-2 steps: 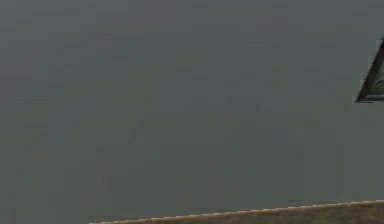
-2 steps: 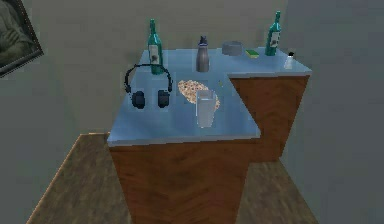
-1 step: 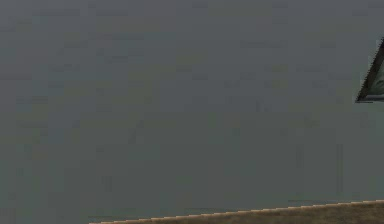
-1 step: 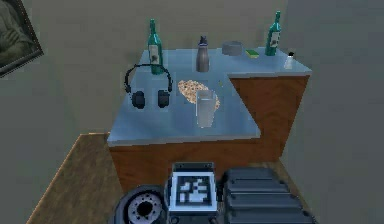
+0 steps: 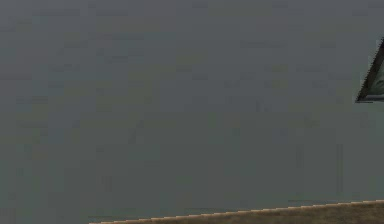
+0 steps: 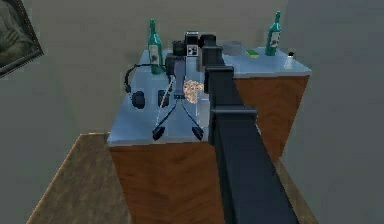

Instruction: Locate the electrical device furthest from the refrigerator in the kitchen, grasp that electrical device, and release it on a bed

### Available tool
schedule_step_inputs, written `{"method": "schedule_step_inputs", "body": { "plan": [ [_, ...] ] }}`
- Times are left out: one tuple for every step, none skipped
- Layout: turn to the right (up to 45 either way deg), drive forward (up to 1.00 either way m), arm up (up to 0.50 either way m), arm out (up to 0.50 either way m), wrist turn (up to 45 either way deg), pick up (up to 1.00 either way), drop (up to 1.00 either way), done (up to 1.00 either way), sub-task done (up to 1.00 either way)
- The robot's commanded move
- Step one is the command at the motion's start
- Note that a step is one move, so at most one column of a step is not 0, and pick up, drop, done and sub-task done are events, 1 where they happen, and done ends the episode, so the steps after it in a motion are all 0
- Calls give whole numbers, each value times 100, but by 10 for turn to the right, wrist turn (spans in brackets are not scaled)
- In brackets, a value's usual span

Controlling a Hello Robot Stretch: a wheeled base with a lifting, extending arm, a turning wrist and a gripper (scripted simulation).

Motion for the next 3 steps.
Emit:
{"method": "schedule_step_inputs", "body": {
  "plan": [
    [0,0,0,0,450,0,0,0,0],
    [0,0,0,0,450,0,0,0,0],
    [0,0,0,0,450,0,0,0,0]
  ]
}}
